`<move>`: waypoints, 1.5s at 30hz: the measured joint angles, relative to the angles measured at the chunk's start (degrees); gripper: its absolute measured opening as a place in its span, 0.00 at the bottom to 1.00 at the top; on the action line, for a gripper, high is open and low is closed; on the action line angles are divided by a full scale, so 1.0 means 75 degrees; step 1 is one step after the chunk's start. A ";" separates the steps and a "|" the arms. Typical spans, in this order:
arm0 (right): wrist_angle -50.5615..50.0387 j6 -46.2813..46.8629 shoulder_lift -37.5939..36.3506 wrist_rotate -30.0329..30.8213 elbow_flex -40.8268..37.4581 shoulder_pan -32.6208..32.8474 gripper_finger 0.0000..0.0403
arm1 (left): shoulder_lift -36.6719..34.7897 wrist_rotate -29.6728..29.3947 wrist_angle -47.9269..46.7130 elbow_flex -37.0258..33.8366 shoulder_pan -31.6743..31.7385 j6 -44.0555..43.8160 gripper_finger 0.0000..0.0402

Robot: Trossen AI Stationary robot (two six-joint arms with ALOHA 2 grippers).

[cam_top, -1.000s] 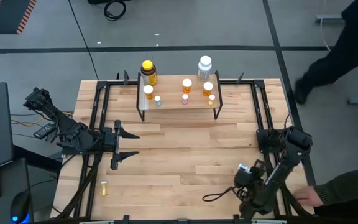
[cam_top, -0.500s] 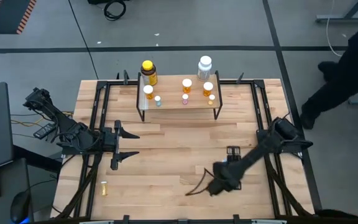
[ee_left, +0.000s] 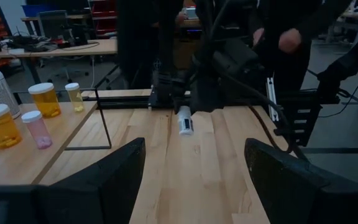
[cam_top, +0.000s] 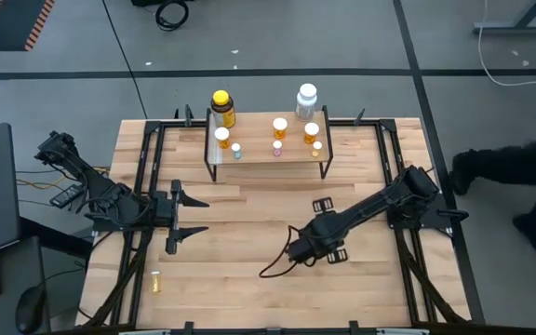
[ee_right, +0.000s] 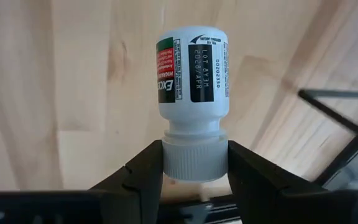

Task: Pick and place medicine bottles onto shelf by color
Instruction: Put the small white pill bottle on the shelf

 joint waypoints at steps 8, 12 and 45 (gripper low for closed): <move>0.0054 -0.1135 0.0220 -0.0012 -0.0113 0.0008 0.41 | -0.0003 0.0000 0.0000 0.0000 0.0001 -0.0003 0.71; 0.0032 -0.0522 0.0529 -0.0274 -0.0330 0.0225 0.42 | -0.0003 0.0000 0.0000 0.0000 0.0001 0.0001 0.71; 0.0038 0.2485 0.0609 -0.7213 -0.3044 0.0126 0.42 | -0.0003 0.0000 0.0055 0.0000 0.0003 0.0000 0.71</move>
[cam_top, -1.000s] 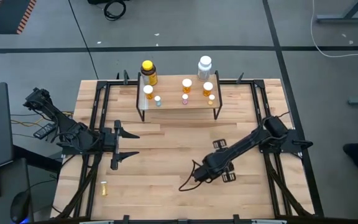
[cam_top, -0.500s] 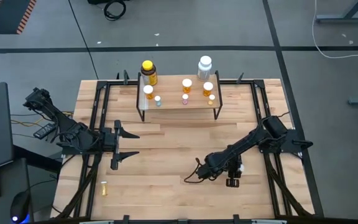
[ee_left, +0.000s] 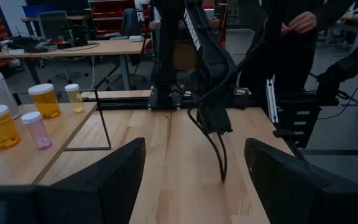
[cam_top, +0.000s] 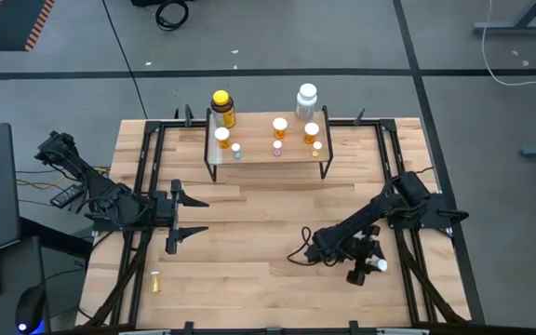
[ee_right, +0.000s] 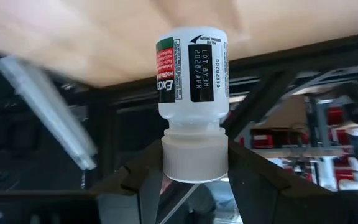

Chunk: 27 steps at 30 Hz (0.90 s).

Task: Pick and place medicine bottles onto shelf by color
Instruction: Put the small white pill bottle on the shelf

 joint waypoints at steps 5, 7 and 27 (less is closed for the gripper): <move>0.0493 0.0080 -0.0003 0.0251 -0.0330 0.0000 0.46 | 0.0000 0.0000 0.0000 0.0000 0.0000 0.0000 0.71; 0.0802 0.0170 -0.0003 0.0255 -0.0387 0.0000 0.48 | 0.0000 0.0000 0.0000 0.0000 0.0000 0.0003 0.71; -0.0039 0.1331 -0.0160 0.2130 0.1550 -0.0814 0.58 | 0.0000 0.0000 0.0017 0.0001 0.0000 0.0020 0.71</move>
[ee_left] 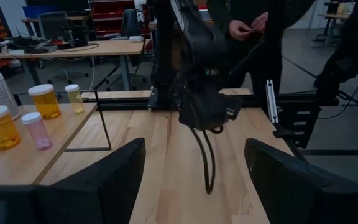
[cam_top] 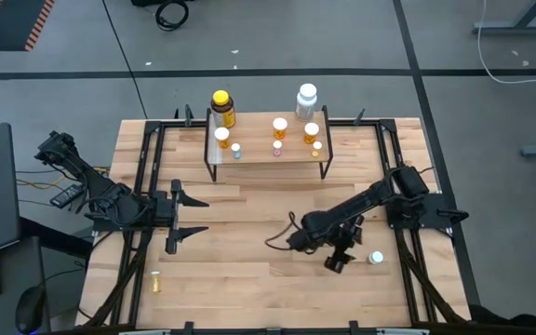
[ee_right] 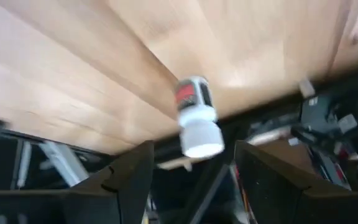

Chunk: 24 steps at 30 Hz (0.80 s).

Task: Pick and place medicine bottles onto shelf by color
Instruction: Put the small white pill bottle on the shelf

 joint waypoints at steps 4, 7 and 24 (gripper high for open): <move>0.0118 0.0221 -0.0003 0.0993 0.1082 0.0029 0.58 | 0.0000 0.0001 -0.0015 -0.0001 -0.0001 -0.0007 0.71; 0.0337 0.0320 -0.0067 0.2277 0.1880 0.0314 0.58 | 0.0000 0.0000 -0.0015 -0.0001 -0.0003 -0.0034 0.71; 0.0012 0.5983 -0.0965 0.6110 0.2449 0.3764 0.54 | 0.0000 0.0003 -0.0014 -0.0001 -0.0003 -0.0085 0.71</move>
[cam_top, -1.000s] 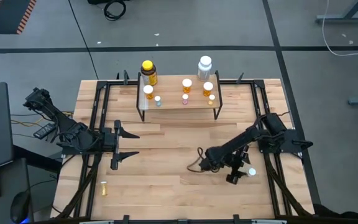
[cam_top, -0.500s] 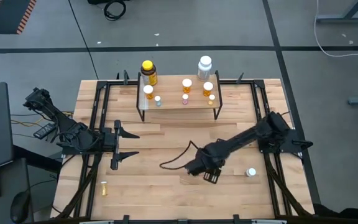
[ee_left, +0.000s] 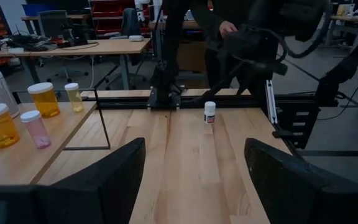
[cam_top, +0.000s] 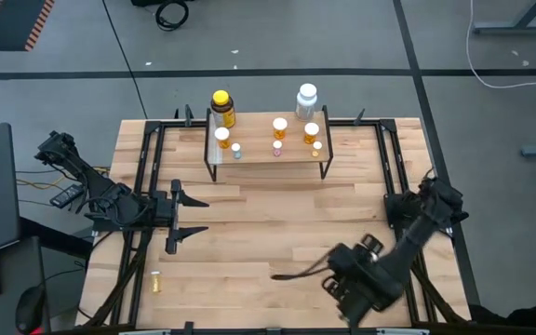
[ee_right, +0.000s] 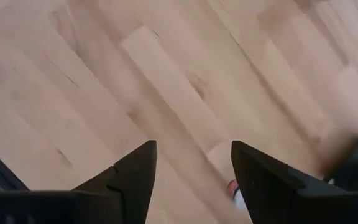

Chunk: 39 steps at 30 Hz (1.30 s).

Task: Pick and place medicine bottles onto shelf by color
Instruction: Put the small white pill bottle on the shelf

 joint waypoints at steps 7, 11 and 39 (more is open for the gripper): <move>-0.0007 0.3430 0.0000 -0.0486 -0.1403 0.1140 0.54 | 0.0000 0.0000 0.0000 0.0000 0.0000 -0.0055 0.71; 0.0043 0.4379 0.0003 -0.0945 -0.2136 0.1555 0.54 | 0.0000 0.0000 0.0002 0.0000 0.0000 -0.0059 0.71; 0.0813 0.4565 0.0003 -0.1254 -0.3373 0.2258 0.54 | 0.0000 0.0000 0.0003 0.0000 0.0000 -0.0064 0.71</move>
